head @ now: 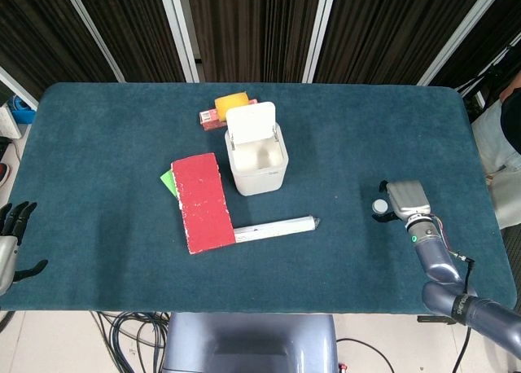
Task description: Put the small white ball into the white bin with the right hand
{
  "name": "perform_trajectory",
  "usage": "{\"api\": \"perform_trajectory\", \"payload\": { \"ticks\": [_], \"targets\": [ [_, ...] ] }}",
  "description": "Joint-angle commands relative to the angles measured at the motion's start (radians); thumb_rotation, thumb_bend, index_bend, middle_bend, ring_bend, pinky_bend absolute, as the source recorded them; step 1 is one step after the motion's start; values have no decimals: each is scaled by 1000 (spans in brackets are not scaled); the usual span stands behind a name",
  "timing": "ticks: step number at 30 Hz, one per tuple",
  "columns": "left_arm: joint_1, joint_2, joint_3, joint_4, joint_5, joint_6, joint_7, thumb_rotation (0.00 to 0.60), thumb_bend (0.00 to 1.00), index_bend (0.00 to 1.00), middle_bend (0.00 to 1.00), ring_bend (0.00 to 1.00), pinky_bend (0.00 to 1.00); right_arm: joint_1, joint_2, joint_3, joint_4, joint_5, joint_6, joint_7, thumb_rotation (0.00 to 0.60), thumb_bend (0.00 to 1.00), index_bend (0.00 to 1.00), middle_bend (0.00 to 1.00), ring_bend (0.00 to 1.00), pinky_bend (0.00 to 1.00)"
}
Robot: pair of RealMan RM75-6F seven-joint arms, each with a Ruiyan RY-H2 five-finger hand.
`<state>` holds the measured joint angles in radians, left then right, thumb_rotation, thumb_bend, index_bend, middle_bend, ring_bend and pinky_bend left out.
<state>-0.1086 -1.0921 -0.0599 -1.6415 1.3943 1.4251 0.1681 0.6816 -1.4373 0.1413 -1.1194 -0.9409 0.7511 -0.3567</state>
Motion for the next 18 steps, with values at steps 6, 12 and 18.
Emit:
{"api": "perform_trajectory", "payload": {
  "ticks": [6, 12, 18],
  "targets": [
    [1, 0, 0, -2, -1, 2, 3, 600, 161, 128, 152, 30, 0, 14, -63, -3, 105, 32, -32, -10, 600, 61, 374, 769, 892, 836],
    [0, -1, -1, 0, -6, 1, 5, 600, 161, 128, 152, 30, 0, 18, -95, -5, 166, 32, -53, -2, 600, 72, 416, 773, 897, 838],
    [-1, -1, -3, 1, -11, -1, 8, 600, 161, 128, 152, 30, 0, 22, -122, -6, 216, 21, -65, 6, 600, 83, 429, 776, 900, 840]
  ]
}}
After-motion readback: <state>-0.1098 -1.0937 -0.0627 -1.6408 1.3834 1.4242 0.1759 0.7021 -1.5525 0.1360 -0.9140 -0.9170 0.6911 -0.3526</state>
